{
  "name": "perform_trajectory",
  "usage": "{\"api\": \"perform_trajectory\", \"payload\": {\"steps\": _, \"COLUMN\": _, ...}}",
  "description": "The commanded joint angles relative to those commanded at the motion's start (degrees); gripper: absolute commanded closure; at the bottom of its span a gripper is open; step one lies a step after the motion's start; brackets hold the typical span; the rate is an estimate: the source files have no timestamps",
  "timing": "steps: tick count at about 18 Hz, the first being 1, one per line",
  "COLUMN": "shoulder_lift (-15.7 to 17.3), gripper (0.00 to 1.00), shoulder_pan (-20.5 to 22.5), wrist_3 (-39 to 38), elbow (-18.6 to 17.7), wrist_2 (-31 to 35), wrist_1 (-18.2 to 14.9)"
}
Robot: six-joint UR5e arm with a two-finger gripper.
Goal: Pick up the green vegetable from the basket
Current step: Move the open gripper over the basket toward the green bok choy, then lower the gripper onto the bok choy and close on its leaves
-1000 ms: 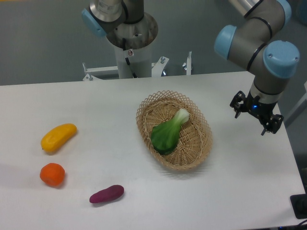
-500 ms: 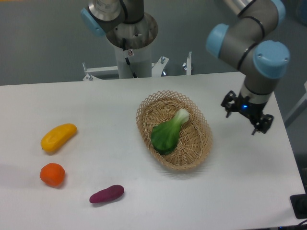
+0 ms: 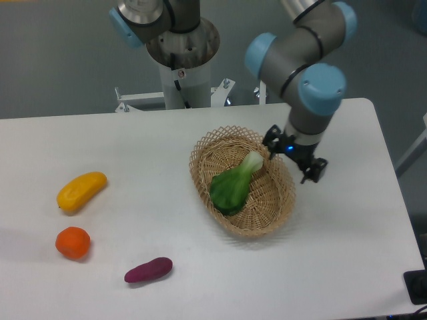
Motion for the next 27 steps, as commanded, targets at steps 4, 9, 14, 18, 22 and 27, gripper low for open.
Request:
{"api": "perform_trajectory", "payload": {"steps": 4, "shoulder_lift": 0.53, "gripper": 0.0, "shoulder_pan": -1.76, "wrist_3": -1.31, "elbow": -3.34, "wrist_2": -0.09, "wrist_1": 1.93}}
{"api": "perform_trajectory", "payload": {"steps": 9, "shoulder_lift": 0.09, "gripper": 0.0, "shoulder_pan": -2.99, "wrist_3": -3.78, "elbow": -8.7, "wrist_2": -0.09, "wrist_1": 10.01}}
{"api": "perform_trajectory", "payload": {"steps": 14, "shoulder_lift": -0.08, "gripper": 0.0, "shoulder_pan": -4.13, "wrist_3": -5.27, "elbow": -10.11, "wrist_2": -0.18, "wrist_1": 10.72}}
{"api": "perform_trajectory", "payload": {"steps": 18, "shoulder_lift": -0.79, "gripper": 0.0, "shoulder_pan": -5.71, "wrist_3": -8.0, "elbow": -10.56, "wrist_2": 0.17, "wrist_1": 11.86}}
{"api": "perform_trajectory", "payload": {"steps": 22, "shoulder_lift": -1.31, "gripper": 0.09, "shoulder_pan": -6.15, "wrist_3": -8.09, "elbow": -10.91, "wrist_2": 0.44, "wrist_1": 12.48}}
{"api": "perform_trajectory", "payload": {"steps": 27, "shoulder_lift": -1.58, "gripper": 0.7, "shoulder_pan": -6.42, "wrist_3": -8.61, "elbow": -10.82, "wrist_2": 0.62, "wrist_1": 13.1}}
